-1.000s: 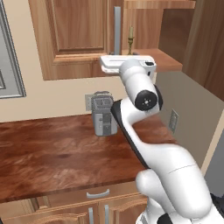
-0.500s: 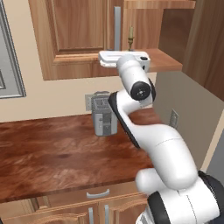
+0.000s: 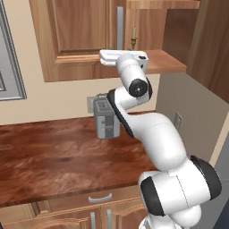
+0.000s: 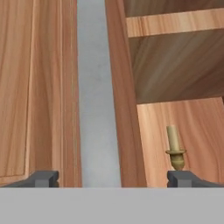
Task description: Get the candle and the beer from the cabinet and move them to the dining counter.
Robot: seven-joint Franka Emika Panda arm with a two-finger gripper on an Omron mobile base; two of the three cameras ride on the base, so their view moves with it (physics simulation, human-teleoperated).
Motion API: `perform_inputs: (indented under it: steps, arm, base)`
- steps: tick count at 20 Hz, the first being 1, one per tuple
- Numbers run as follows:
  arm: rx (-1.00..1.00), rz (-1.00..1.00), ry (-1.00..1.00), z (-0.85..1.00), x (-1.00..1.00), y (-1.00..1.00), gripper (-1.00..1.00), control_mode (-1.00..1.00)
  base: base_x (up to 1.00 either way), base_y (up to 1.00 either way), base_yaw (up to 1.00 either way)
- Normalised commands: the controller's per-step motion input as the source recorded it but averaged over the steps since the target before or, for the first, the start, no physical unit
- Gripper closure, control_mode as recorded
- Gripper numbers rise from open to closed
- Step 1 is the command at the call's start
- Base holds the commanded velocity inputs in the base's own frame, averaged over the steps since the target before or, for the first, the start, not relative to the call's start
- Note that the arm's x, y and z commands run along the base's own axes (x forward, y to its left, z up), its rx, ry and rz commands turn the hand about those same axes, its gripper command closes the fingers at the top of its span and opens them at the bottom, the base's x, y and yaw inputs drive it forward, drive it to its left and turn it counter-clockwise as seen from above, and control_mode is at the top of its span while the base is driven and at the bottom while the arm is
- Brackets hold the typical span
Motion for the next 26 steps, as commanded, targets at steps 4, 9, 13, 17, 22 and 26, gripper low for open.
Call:
perform_inputs:
  steps: [4,9,13,17,22,26]
  arm:
    - [0.0,0.0,0.0,-0.08,0.38,0.03,1.0,-1.0]
    - [0.0,0.0,0.0,-0.07,0.39,0.15,1.0,-1.0]
    - [0.0,0.0,0.0,-0.03,0.28,0.01,1.0,-1.0]
    - [0.0,0.0,0.04,-0.01,0.06,-0.02,1.0,-1.0]
    - [0.03,0.0,0.0,-0.01,-0.06,-0.09,1.0,-1.0]
    - [0.02,0.01,0.0,0.0,-0.36,0.0,1.0,-1.0]
  base:
    - [0.0,0.0,0.0]
    - [0.0,0.0,0.0]
    - [0.0,0.0,0.0]
    - [0.0,0.0,0.0]
    - [0.0,0.0,0.0]
    - [0.0,0.0,0.0]
